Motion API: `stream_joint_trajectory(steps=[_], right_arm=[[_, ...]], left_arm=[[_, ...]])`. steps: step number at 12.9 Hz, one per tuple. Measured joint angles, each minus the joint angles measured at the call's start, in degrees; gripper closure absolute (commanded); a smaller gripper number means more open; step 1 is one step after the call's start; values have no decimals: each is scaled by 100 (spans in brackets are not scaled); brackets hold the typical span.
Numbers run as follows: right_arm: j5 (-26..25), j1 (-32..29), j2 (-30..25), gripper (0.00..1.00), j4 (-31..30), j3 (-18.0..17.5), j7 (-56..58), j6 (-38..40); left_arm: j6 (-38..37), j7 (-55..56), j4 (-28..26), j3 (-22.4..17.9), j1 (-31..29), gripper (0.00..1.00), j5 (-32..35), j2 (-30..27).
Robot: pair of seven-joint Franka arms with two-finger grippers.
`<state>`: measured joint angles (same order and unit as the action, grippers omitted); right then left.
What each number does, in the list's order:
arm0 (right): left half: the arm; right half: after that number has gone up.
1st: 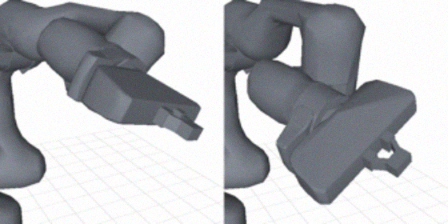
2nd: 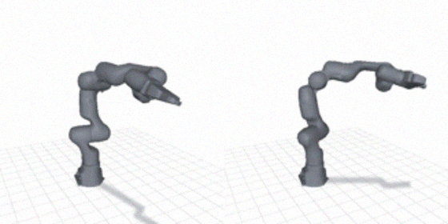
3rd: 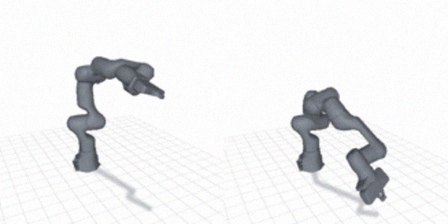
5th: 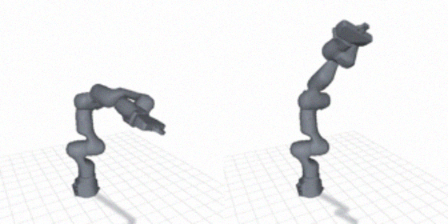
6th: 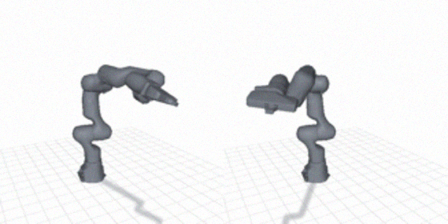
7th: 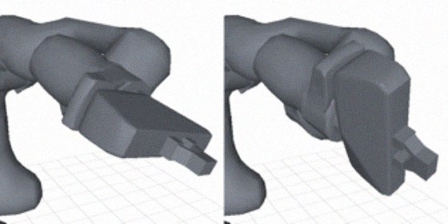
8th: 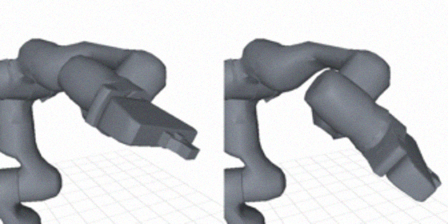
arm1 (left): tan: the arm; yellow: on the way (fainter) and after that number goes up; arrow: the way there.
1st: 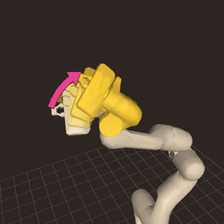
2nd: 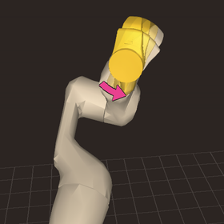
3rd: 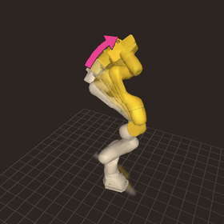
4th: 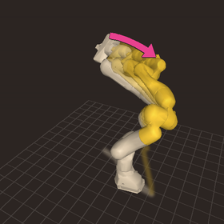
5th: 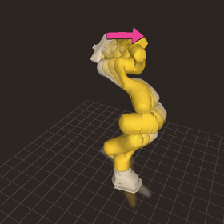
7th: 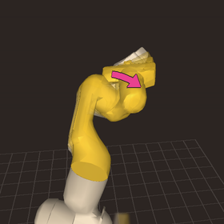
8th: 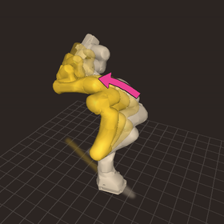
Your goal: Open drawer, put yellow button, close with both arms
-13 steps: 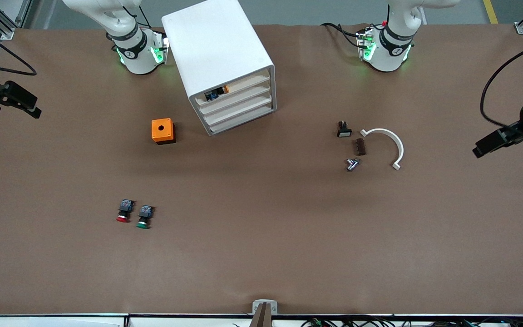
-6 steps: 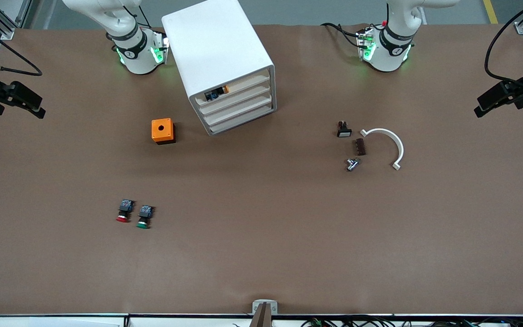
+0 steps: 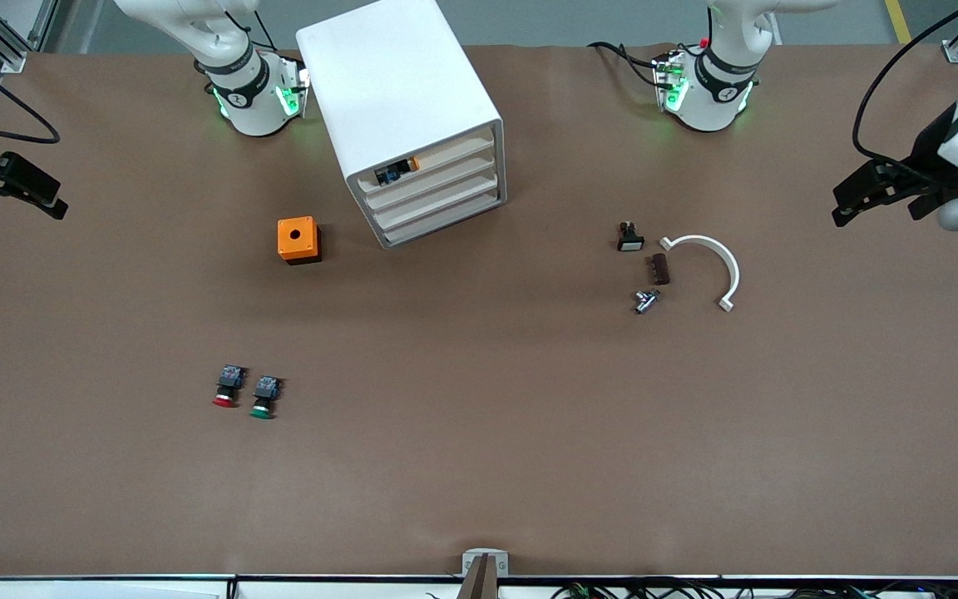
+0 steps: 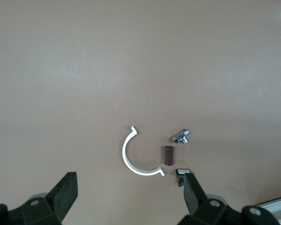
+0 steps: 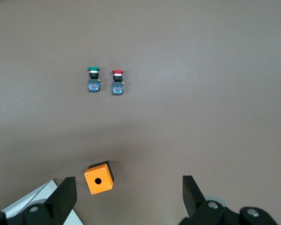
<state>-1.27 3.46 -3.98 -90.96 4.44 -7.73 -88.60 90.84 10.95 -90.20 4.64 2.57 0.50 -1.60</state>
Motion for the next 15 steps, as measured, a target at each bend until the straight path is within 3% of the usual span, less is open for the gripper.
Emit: stream_joint_trajectory(steps=[15], right_arm=[[0, 0, 0, 0, -4, -7, -3, -6]], left_arm=[[-71, -1, -139, 197, -117, 0, 2, -115]])
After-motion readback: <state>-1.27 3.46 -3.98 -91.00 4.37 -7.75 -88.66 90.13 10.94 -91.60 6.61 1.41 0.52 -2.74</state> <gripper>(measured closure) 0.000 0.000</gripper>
